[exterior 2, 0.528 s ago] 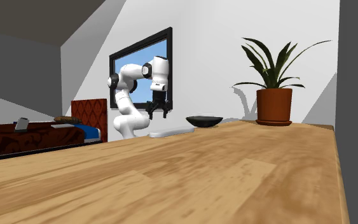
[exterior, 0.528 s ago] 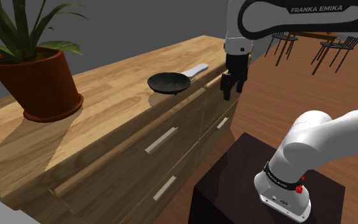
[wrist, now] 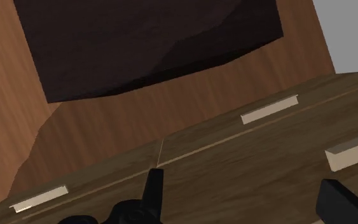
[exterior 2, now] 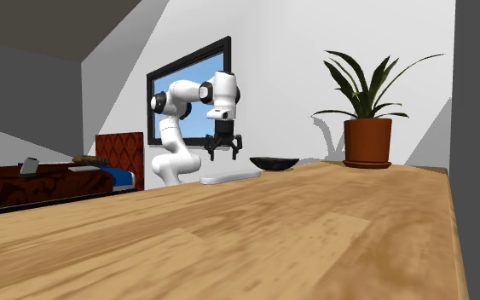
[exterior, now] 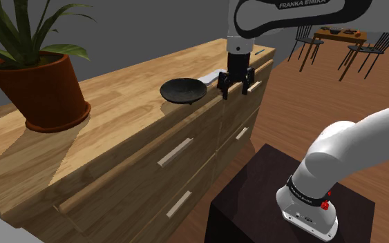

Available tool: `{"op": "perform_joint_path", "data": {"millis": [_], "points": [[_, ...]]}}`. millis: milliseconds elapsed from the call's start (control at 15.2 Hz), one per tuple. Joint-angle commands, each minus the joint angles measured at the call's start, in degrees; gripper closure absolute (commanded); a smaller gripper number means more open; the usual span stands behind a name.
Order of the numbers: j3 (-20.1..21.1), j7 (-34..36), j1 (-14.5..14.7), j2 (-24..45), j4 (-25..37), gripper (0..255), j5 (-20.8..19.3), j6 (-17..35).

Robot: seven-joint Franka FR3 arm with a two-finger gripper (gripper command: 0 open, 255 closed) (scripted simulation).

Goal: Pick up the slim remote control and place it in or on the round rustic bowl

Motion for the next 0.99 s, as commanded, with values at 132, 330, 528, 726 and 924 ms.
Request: {"op": "perform_joint_path", "data": {"millis": [132,330,528,726,924], "points": [[2.02,11.19,-2.79,7.77,6.36,0,0.43,3.28],[2.73,18.89,-4.89,13.23,11.42,0,-0.15,5.00],[2.93,26.44,-6.75,18.38,16.65,0,-1.12,6.17],[2.67,33.77,-8.38,23.18,21.97,0,-2.32,6.84],[1.98,40.83,-9.80,27.60,27.30,0,-3.60,7.07]]}}
